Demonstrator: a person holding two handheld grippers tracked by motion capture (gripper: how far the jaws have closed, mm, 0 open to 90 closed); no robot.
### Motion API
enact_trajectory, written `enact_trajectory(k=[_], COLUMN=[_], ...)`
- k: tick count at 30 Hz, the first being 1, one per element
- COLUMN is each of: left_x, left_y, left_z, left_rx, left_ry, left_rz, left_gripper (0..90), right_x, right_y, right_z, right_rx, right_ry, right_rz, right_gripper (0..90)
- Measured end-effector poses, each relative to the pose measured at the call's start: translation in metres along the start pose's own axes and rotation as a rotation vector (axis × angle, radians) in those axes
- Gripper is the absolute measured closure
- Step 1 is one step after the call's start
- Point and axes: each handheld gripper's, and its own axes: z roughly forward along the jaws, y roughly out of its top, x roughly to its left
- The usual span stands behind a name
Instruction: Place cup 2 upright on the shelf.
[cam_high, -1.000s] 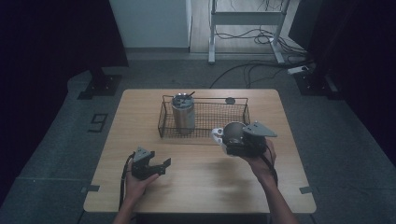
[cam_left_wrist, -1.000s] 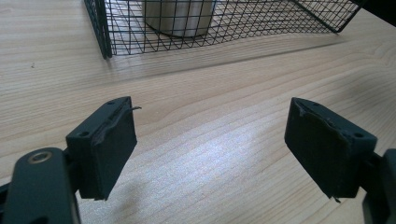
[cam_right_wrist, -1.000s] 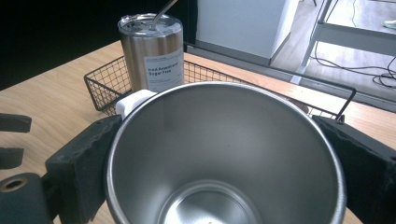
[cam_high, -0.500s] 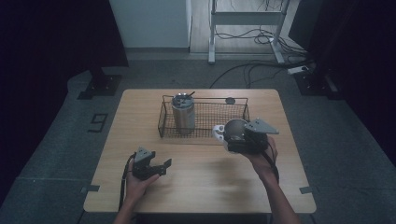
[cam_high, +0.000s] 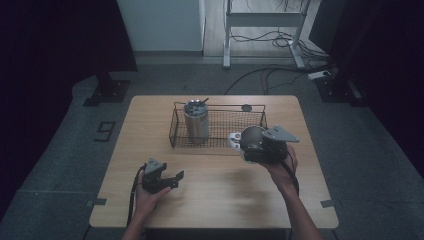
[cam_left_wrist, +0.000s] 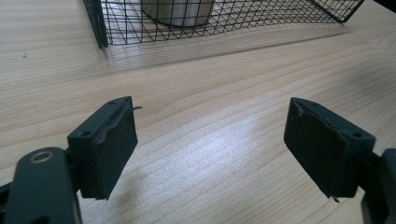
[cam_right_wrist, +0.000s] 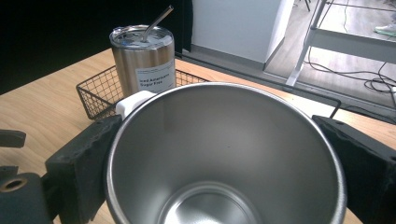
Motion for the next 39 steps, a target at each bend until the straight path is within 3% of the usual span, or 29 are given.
enact_trajectory(k=[39], left_x=[-0.0019], left_y=[-0.0049], left_z=[0.007], left_rx=[0.039], left_ry=[-0.005], left_rz=[0.013], left_gripper=[18.9], right_x=[-0.0061], right_y=[0.0033], right_z=[0.0099], right_rx=[0.022], right_ry=[-0.017], right_rz=[-0.006], right_gripper=[6.0])
